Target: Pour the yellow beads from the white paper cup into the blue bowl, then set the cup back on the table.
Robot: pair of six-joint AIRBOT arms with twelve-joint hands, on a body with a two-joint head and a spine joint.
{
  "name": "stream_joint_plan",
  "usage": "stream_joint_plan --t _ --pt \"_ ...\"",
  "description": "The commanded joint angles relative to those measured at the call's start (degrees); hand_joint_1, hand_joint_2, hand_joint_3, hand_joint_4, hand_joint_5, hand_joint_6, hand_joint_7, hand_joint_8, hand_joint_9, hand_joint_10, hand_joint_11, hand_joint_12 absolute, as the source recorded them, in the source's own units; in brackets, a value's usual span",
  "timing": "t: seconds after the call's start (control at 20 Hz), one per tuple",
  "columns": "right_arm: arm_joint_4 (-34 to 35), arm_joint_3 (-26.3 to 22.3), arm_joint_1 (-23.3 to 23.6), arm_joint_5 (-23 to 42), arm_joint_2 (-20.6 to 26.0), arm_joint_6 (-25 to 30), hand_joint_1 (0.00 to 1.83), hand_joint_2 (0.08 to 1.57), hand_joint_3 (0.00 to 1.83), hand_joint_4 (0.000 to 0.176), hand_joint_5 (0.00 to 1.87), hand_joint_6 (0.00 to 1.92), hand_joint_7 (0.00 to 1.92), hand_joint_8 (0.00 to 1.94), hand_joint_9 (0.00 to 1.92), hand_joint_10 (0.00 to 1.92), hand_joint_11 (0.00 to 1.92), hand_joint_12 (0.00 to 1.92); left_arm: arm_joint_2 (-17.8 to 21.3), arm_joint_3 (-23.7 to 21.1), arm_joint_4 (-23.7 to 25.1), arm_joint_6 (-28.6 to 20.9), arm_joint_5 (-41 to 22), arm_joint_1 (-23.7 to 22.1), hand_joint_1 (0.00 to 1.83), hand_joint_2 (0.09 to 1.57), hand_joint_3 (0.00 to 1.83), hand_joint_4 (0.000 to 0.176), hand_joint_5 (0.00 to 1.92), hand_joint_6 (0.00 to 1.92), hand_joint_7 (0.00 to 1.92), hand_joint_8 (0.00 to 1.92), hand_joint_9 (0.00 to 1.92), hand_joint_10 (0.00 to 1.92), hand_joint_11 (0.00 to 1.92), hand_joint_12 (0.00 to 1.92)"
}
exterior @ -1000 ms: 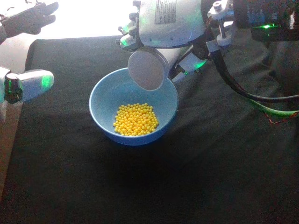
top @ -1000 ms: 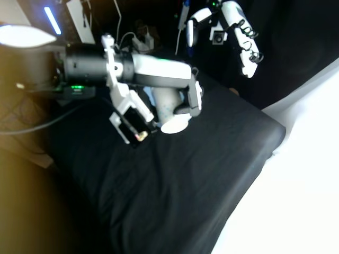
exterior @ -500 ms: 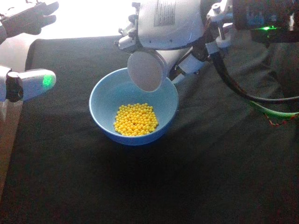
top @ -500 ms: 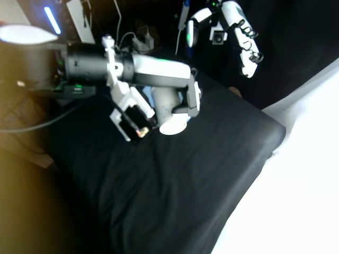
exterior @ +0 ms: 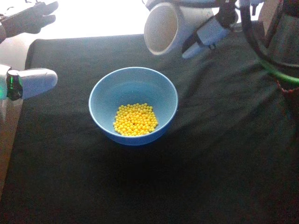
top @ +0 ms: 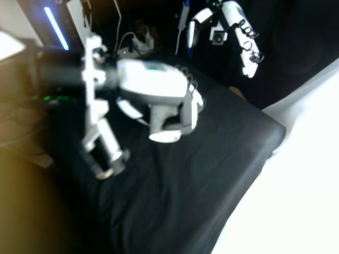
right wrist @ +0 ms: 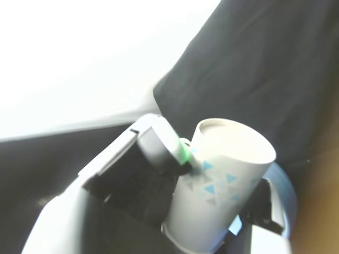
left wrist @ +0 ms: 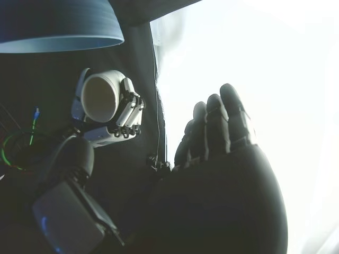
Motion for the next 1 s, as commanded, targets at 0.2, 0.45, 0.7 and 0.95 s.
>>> stream_joint_plan --t 0.2,0.45,0.7,0.95 --pt "16.7 1.5 1.1 3.4 3.0 -4.8 1.05 1.31 0.02 0.0 0.64 1.52 1.05 1.57 1.04 1.89 1.2 1.92 0.0 0.3 -2.1 -0.6 -6.4 -0.5 0.52 0.54 0.65 0.0 0.0 0.0 0.19 0.0 0.17 0.0 0.0 0.63" --pt "28.2 2.6 -0.2 6.7 6.2 -5.9 1.13 1.18 0.0 0.0 0.87 1.14 0.9 1.45 0.9 1.82 0.99 1.92 0.0 0.4 -2.1 -0.6 -6.3 -0.5 0.51 0.56 0.61 0.0 0.0 0.0 0.19 0.0 0.16 0.0 0.0 0.51" --pt "45.1 3.1 -4.9 11.9 9.6 -12.1 1.18 1.08 0.0 0.0 1.07 0.81 1.06 1.14 0.97 1.7 0.94 1.9 0.0 0.3 -2.5 -0.7 -6.4 0.0 0.52 0.59 0.55 0.0 0.0 0.0 0.2 0.0 0.17 0.0 0.0 0.41" --pt "54.4 4.2 -10.7 16.3 11.3 -12.1 1.25 1.09 0.0 0.0 0.95 0.94 1.15 0.82 1.28 0.34 0.94 1.2 -0.1 0.3 -2.5 -0.7 -6.4 0.1 0.48 0.62 0.55 0.0 0.0 0.0 0.2 0.0 0.16 0.0 0.0 0.4"
